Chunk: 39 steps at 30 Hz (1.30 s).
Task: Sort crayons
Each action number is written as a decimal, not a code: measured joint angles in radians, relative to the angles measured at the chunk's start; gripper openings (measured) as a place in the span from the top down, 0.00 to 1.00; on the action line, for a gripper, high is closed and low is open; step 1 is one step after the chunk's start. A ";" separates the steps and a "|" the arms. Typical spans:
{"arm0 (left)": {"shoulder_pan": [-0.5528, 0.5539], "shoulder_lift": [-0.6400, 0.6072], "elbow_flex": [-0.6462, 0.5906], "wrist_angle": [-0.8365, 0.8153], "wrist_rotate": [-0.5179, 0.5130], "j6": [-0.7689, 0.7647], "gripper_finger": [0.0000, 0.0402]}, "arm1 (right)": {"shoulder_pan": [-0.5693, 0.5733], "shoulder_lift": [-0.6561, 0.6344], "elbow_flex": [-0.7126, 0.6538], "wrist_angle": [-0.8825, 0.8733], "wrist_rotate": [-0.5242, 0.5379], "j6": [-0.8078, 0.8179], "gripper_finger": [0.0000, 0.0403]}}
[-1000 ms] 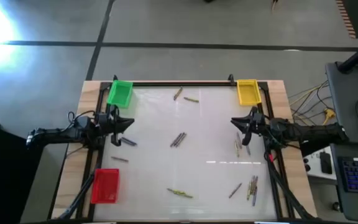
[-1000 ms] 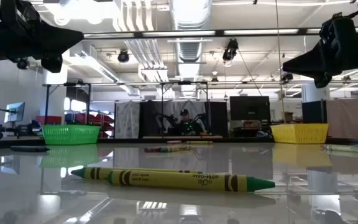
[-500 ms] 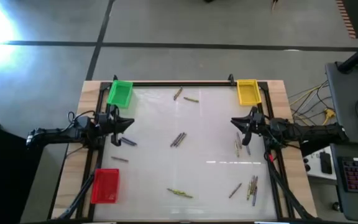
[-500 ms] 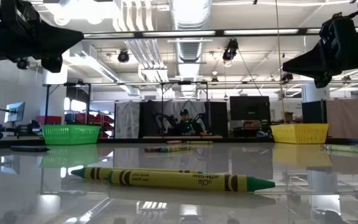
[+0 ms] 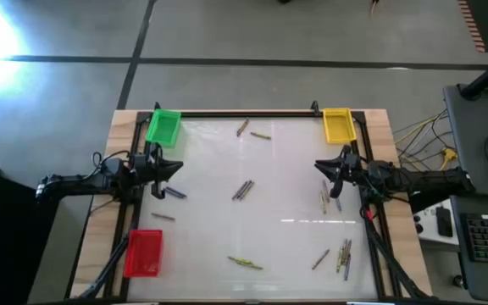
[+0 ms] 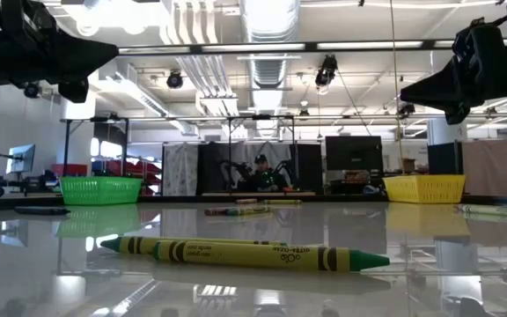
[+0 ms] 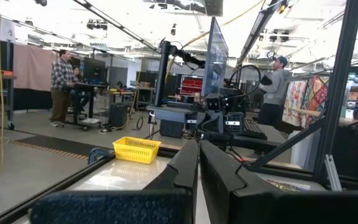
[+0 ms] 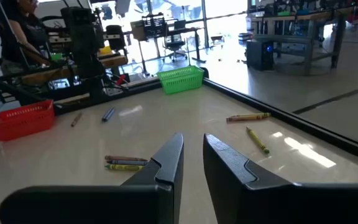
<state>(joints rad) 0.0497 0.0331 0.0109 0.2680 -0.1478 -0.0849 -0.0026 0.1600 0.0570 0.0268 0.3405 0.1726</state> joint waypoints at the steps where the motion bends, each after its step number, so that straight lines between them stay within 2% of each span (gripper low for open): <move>1: 0.000 0.000 0.000 0.000 0.000 0.000 1.00 | 0.000 0.000 0.000 0.000 0.000 0.000 0.87; 15: 0.000 0.000 0.002 0.036 0.000 0.033 1.00 | 0.000 0.000 0.000 0.000 0.000 0.000 0.87; 25: 0.000 -0.002 0.070 0.048 0.000 0.029 1.00 | 0.000 0.000 0.000 0.005 0.000 0.004 0.87; 31: 0.000 0.000 0.126 0.053 0.000 0.023 1.00 | 0.000 0.000 0.000 0.018 0.000 0.051 0.87; 39: 0.000 0.000 0.205 0.059 0.000 0.083 1.00 | 0.000 0.004 0.001 0.098 0.001 0.221 0.87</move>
<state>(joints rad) 0.0497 0.0328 0.2162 0.3267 -0.1478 -0.0021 -0.0029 0.1641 0.0578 0.1253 0.3412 0.3932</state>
